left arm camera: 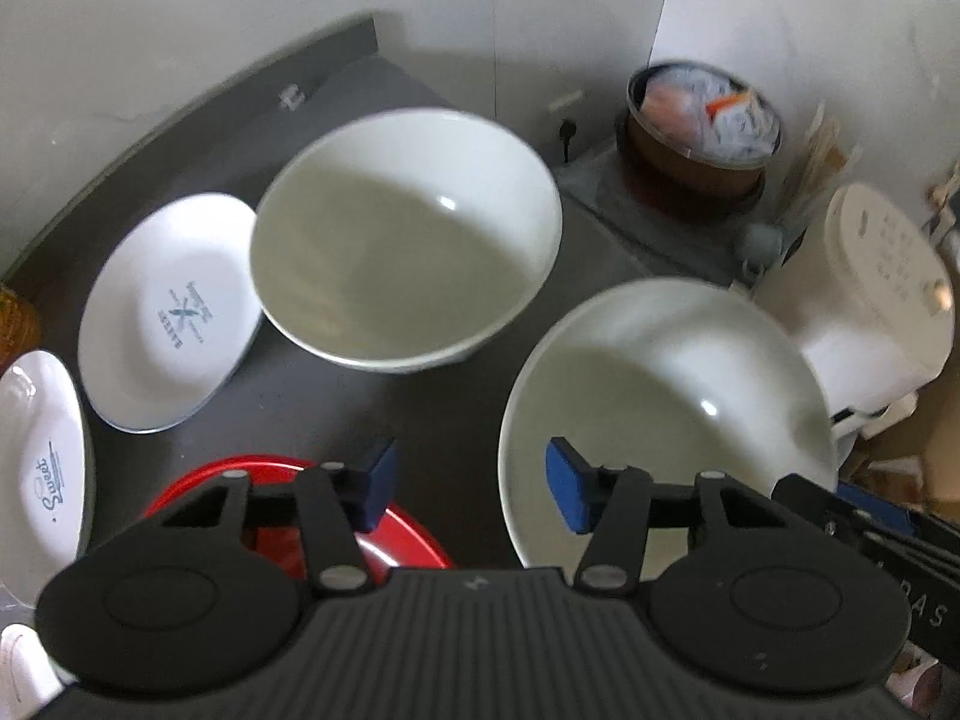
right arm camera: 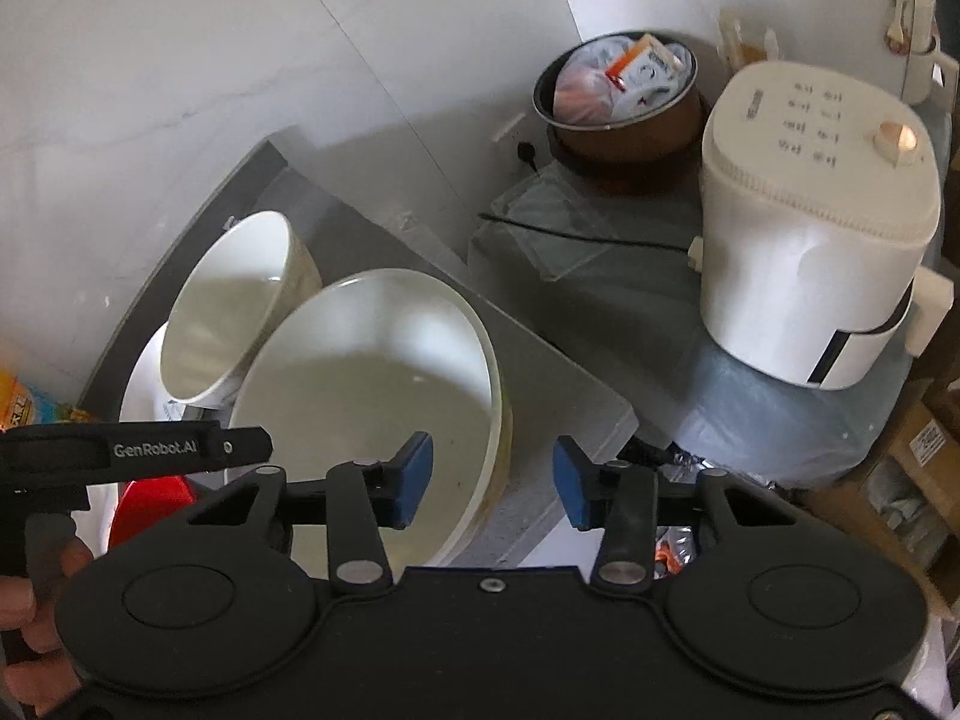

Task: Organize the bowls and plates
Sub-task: 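Move both grippers to the large white bowl and close them on its rim, then lift the white bowl with both grippers and lower it into the red bowl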

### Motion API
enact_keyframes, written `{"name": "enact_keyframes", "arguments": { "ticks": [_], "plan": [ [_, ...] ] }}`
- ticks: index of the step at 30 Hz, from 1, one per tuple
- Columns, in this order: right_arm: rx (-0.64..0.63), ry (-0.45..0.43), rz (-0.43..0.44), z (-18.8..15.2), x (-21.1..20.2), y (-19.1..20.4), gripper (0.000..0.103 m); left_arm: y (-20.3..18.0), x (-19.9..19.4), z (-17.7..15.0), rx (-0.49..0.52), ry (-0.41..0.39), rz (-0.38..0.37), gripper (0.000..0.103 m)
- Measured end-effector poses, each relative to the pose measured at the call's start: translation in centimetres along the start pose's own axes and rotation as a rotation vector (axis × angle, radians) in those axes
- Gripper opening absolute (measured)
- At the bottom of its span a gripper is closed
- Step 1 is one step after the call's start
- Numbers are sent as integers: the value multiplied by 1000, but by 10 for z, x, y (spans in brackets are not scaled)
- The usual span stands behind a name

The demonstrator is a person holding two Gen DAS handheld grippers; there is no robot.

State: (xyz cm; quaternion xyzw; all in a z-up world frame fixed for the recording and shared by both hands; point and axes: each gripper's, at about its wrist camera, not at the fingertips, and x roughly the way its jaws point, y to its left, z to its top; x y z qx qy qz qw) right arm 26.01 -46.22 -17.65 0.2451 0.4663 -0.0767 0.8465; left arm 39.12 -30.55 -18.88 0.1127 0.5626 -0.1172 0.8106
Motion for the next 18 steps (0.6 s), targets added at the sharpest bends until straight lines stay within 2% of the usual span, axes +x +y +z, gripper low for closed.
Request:
{"name": "enact_keyframes", "arguments": {
  "ticks": [4,9,11,12,13,14,15,18],
  "plan": [
    [14,20,-3,0,8,-2,34,-6,6,3,34,7,9,48],
    [54,45,-20,1,19,-8,33,-13,24,4,51,63,14,42],
    [65,49,-10,2,22,-9,25,-15,30,5,58,69,9,31],
    [65,50,4,2,23,-9,16,-16,32,6,59,73,10,29],
    [65,51,20,3,24,-9,14,-16,34,7,52,80,-2,25],
    [55,49,13,3,24,-6,13,-15,35,7,40,86,-21,17],
    [40,45,-3,3,23,-3,13,-15,35,7,33,91,-36,14],
    [33,29,-10,4,18,-1,13,-16,31,7,25,84,-35,13]
  ]
}}
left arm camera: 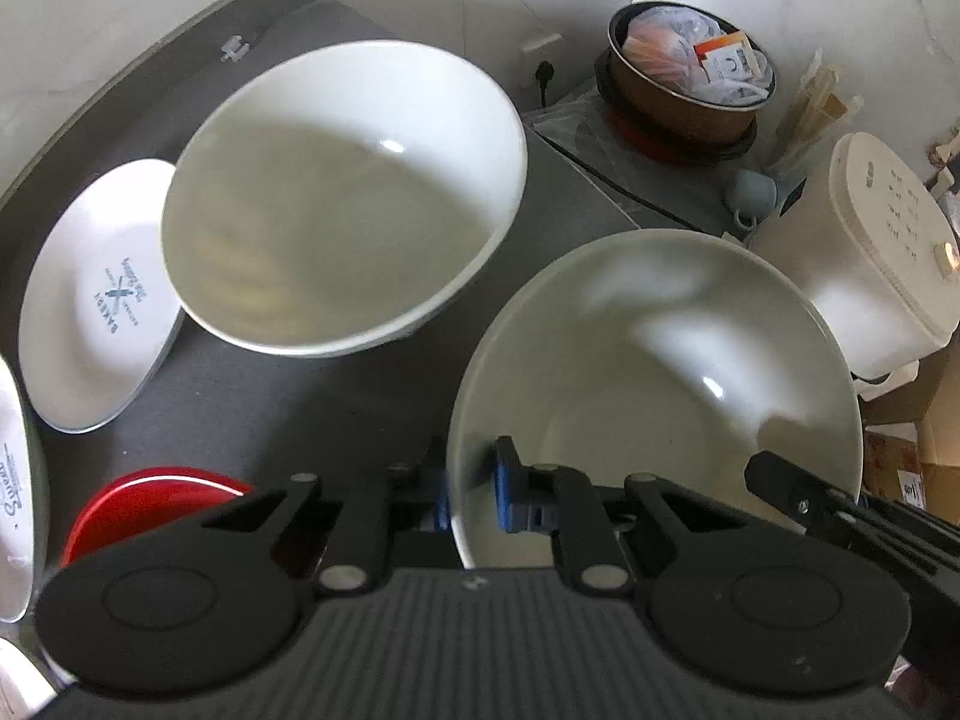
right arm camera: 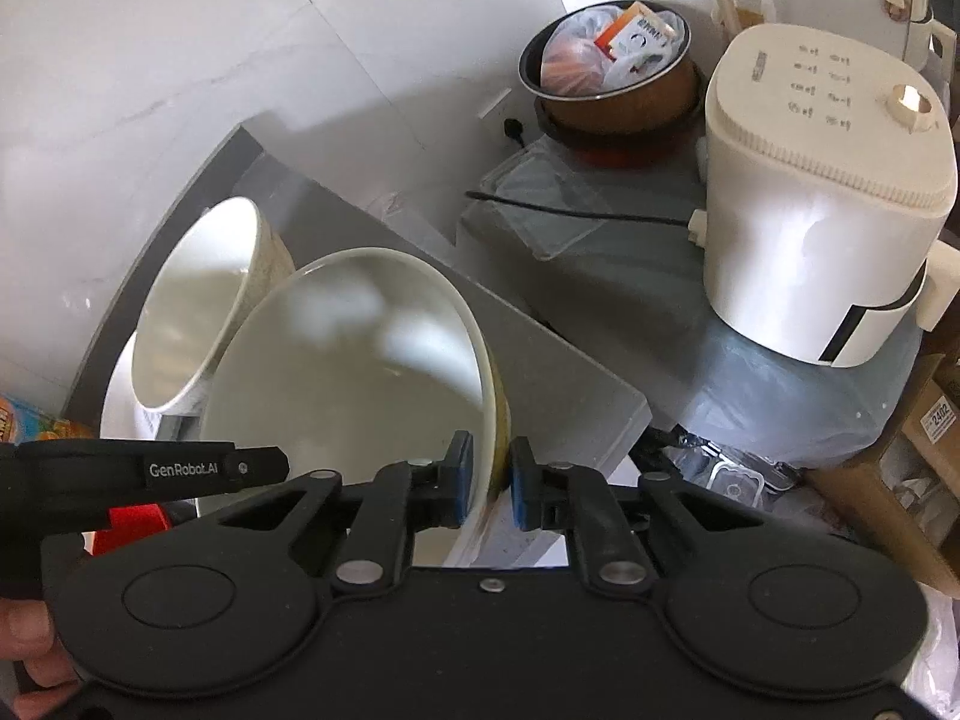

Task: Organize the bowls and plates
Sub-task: 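Lift the white bowl with both grippers and lower it into the red bowl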

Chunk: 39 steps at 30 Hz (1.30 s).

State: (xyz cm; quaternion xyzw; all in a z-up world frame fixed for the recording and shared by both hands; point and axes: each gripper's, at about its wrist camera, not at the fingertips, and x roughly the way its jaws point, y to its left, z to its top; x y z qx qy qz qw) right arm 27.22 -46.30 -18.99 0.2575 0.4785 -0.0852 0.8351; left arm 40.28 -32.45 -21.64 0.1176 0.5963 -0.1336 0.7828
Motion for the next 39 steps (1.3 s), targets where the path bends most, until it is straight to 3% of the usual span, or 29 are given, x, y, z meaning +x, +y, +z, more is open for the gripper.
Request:
{"name": "enact_keyframes", "arguments": {
  "ticks": [10,21,39],
  "plan": [
    [-21,-67,13,8,-31,13,14,9,-32,-2,-40,-58,-44,12],
    [-63,-134,56,16,-61,36,14,26,-75,-9,-76,-143,-43,13],
    [-154,-107,135,-9,-77,97,16,86,-114,-44,-169,-181,-9,13]
  ]
}}
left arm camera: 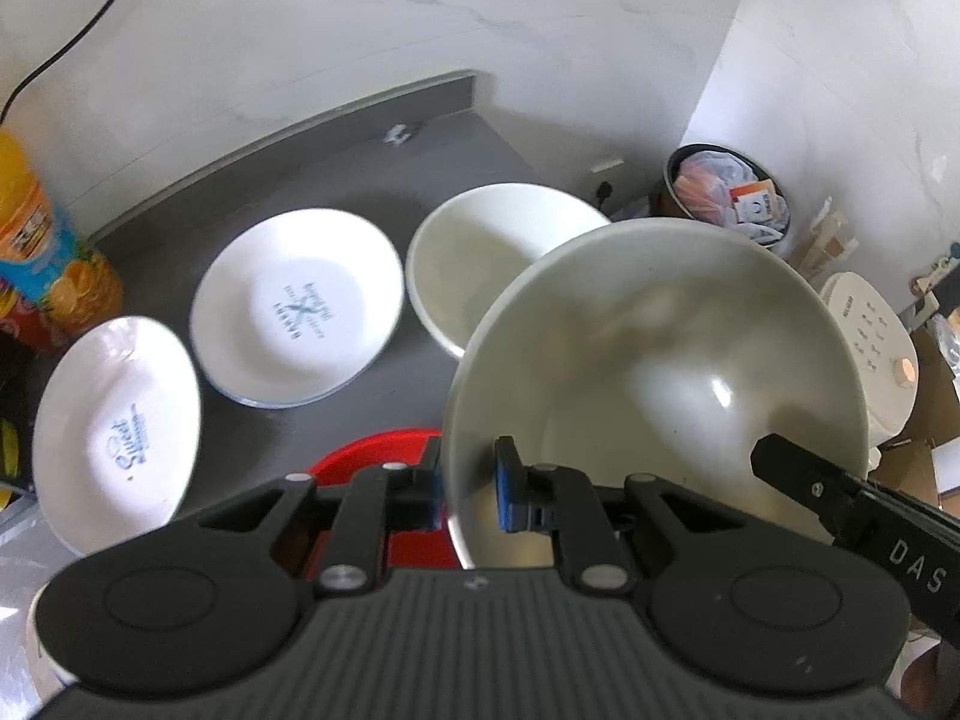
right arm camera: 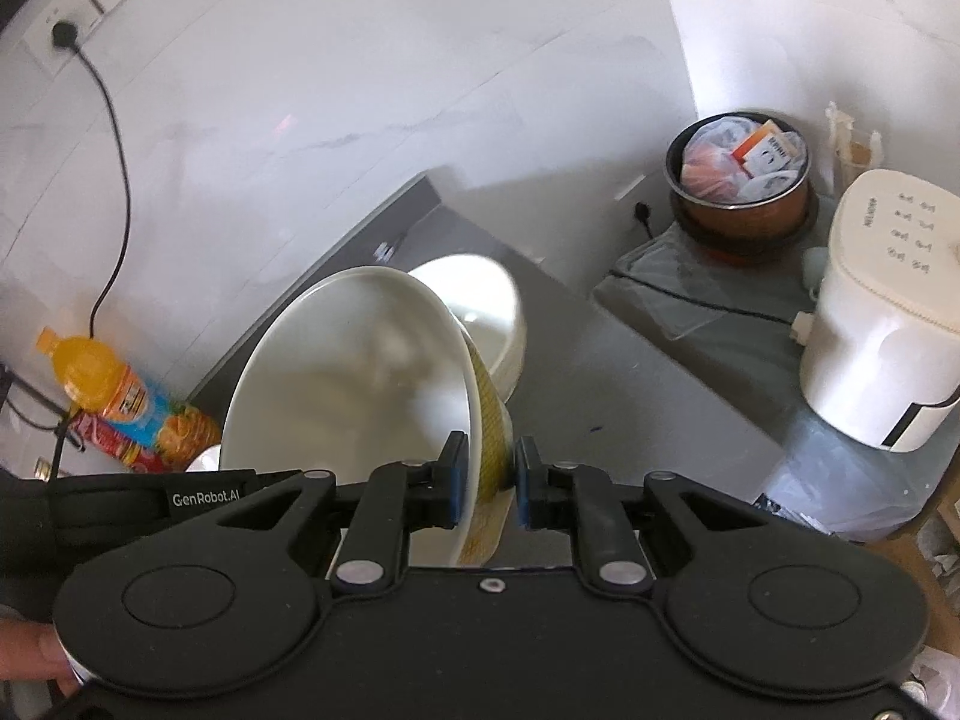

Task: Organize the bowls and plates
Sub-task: 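Lift the white bowl with both grippers and lower it into the red bowl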

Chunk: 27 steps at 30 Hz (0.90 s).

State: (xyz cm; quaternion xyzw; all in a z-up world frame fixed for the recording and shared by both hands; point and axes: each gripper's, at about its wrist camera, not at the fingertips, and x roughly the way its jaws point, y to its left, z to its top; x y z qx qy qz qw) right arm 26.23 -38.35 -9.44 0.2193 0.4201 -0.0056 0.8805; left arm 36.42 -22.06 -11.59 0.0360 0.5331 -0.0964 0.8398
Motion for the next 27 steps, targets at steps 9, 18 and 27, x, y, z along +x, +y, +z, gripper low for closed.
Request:
{"name": "enact_keyframes", "arguments": {
  "ticks": [9,18,27],
  "plan": [
    [-22,60,3,-23,9,27,16,38,1,-22,-32,39,20,14],
    [-50,106,-12,-45,16,47,16,65,11,-48,-49,80,32,14],
    [-100,128,-50,-57,26,54,16,75,24,-66,-72,115,36,14]
  ]
}}
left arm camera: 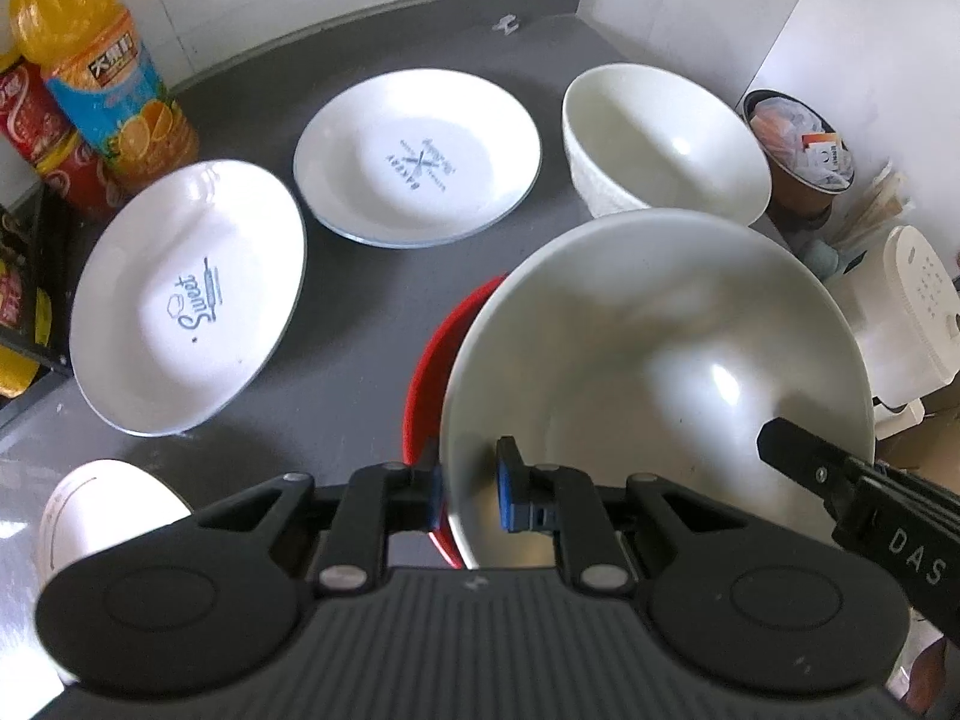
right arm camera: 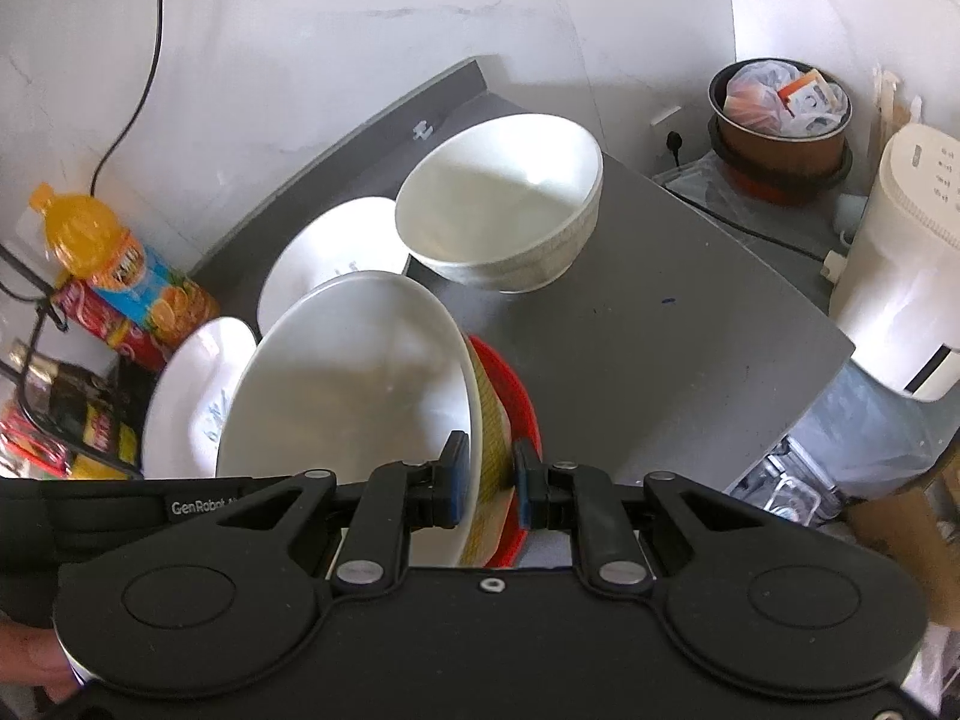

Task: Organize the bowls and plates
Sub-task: 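Lift the white bowl with both grippers and lower it into the red bowl, then open both grippers to release the white bowl inside the red bowl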

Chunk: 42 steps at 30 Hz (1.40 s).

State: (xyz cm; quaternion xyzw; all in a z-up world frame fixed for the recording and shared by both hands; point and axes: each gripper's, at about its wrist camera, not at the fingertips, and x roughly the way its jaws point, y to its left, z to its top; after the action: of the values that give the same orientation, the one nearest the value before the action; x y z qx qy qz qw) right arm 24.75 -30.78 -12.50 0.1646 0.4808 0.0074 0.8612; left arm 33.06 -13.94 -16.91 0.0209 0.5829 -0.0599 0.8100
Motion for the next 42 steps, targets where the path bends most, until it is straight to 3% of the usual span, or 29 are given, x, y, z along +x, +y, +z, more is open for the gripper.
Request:
{"name": "enact_keyframes", "arguments": {
  "ticks": [17,19,28,30,33,38,42],
  "plan": [
    [-85,35,-52,5,21,12,19,3,8,-5,-30,7,11,14],
    [-97,36,-47,7,22,14,23,4,8,-4,-35,8,8,14],
    [-104,26,-31,15,14,12,24,4,-2,0,-37,-29,33,15],
    [-110,11,-26,16,9,11,24,4,-4,2,-45,-34,33,16],
    [-115,4,-3,17,8,8,4,2,-8,4,-60,-49,37,18],
    [-106,23,0,17,14,3,4,2,-9,8,-71,-50,40,27],
    [-71,2,12,20,8,0,10,1,-13,9,-65,-63,47,34]
  ]
}}
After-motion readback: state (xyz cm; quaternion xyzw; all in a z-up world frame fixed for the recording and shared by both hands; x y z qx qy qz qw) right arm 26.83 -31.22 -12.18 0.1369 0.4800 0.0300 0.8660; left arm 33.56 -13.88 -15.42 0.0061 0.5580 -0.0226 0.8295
